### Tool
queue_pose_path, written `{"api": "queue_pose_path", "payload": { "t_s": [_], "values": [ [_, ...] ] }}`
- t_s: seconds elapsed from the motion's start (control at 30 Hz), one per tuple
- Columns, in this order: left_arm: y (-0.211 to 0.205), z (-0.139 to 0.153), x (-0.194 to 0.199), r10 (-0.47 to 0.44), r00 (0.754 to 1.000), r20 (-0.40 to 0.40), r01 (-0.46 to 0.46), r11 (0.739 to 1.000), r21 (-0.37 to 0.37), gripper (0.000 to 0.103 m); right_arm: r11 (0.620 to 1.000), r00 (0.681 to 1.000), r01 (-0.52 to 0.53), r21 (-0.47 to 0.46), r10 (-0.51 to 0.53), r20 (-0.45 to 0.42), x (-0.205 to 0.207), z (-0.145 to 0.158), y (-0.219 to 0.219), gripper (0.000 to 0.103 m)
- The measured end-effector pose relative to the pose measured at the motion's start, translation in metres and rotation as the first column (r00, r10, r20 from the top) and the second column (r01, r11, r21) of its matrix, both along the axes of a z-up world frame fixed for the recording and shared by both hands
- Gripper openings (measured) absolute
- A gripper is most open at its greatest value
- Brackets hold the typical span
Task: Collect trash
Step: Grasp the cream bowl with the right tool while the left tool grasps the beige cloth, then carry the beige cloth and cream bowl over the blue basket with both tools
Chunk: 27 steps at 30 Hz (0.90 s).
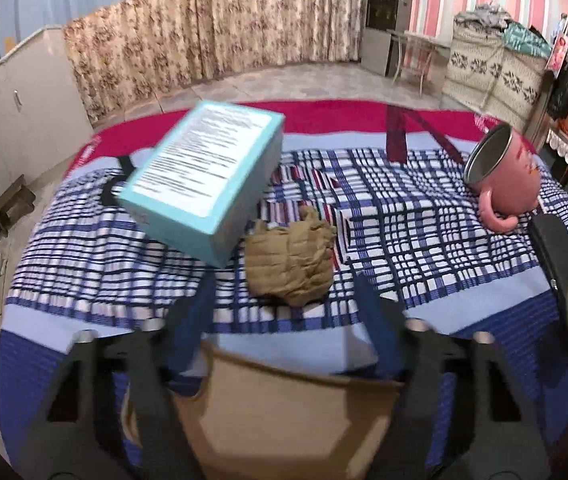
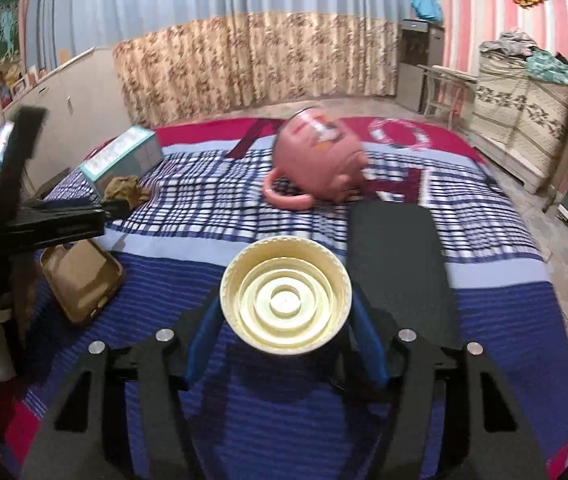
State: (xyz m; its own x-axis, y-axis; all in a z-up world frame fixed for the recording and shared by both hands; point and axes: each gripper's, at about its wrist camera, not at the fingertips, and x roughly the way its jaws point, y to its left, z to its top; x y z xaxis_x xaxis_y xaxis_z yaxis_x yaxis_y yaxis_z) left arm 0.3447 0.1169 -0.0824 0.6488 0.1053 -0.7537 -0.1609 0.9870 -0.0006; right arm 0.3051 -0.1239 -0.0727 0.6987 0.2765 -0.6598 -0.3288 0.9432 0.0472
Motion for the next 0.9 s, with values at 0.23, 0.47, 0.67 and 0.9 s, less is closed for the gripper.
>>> {"api": "queue_pose_path", "payload": {
  "t_s": [0.23, 0.47, 0.67, 0.9],
  "values": [
    [-0.007, -0.001, -0.008, 0.002, 1.0, 0.031, -0.003, 1.0, 0.03, 0.039, 0.998, 0.998, 0.062, 0.013, -0.062, 0.032, -0.022, 0.013, -0.033, 0.061],
    [-0.041, 0.034, -0.049, -0.056, 0.989, 0.138, 0.05, 0.998, 0.045, 0.039, 0.993, 0.988, 0.119, 0.005, -0.119, 0.098, -0.048, 0.03, -0.059, 0.061],
    [-0.088, 0.058, -0.084, -0.143, 0.964, 0.225, 0.139, 0.99, 0.036, 0.039, 0.983, 0.97, 0.186, 0.013, -0.185, 0.157, -0.083, 0.048, -0.093, 0.061],
    [-0.148, 0.064, -0.11, -0.257, 0.931, 0.258, 0.26, 0.965, 0.023, 0.039, 0.941, 0.915, 0.335, 0.047, -0.337, 0.223, -0.126, 0.063, -0.159, 0.061]
  ]
}}
